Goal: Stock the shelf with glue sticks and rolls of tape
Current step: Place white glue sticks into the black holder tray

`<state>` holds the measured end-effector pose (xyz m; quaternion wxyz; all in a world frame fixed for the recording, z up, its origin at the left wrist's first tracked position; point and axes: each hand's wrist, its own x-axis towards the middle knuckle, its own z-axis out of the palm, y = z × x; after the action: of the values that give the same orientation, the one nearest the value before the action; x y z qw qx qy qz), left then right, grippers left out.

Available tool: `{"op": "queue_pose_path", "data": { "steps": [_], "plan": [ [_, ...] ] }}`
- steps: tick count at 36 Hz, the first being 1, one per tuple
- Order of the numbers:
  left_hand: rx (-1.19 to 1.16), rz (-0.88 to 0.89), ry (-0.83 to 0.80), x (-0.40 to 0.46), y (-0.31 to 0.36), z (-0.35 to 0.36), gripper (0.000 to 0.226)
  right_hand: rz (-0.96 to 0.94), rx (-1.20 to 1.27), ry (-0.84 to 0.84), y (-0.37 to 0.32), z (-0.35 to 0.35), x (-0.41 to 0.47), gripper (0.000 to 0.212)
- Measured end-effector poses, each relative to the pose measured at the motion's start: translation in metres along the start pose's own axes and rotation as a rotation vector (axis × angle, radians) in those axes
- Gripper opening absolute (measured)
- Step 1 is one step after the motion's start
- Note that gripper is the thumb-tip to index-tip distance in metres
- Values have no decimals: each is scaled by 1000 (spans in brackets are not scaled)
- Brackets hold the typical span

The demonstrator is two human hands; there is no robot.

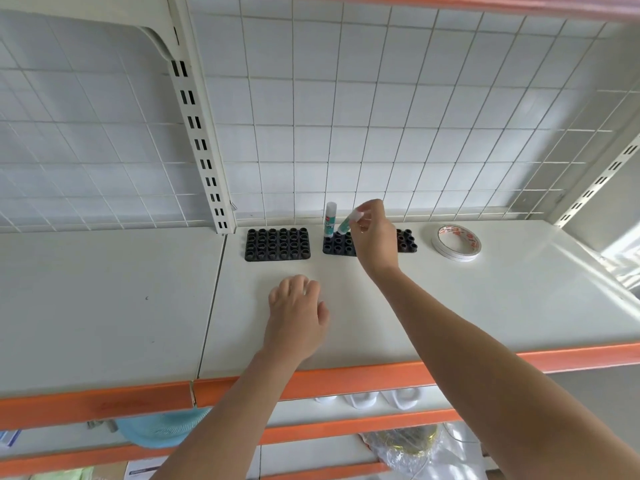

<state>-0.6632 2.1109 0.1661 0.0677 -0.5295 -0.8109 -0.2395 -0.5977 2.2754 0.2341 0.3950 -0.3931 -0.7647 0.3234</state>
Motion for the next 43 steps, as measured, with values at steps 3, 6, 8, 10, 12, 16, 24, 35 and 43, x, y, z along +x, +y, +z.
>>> {"op": "queue_pose_path", "data": {
  "steps": [3,6,8,10,12,16,24,35,43],
  "plan": [
    [8,12,-12,0,-1,-1,15,-1,-27,-15,2,3,5,5],
    [7,6,-15,0,-1,0,13,6,-61,-50,4,5,8,6],
    [6,-3,-10,0,0,1,13,13,-78,-71,5,5,9,6],
    [8,-6,-11,0,0,1,13,15,-87,-78,6,6,12,6],
    [9,-7,-26,1,0,1,12,10,-100,-81,5,6,15,6],
    [11,-4,-42,1,0,-1,11,-6,-131,-126,5,7,24,11],
    [27,10,13,0,-2,3,10,-60,-202,-153,5,10,32,20],
    [21,1,-5,1,-2,4,11,-153,-279,-293,6,-1,44,9],
    [14,-4,-14,0,-2,2,10,-129,-265,-287,4,-1,40,13]
  ]
}}
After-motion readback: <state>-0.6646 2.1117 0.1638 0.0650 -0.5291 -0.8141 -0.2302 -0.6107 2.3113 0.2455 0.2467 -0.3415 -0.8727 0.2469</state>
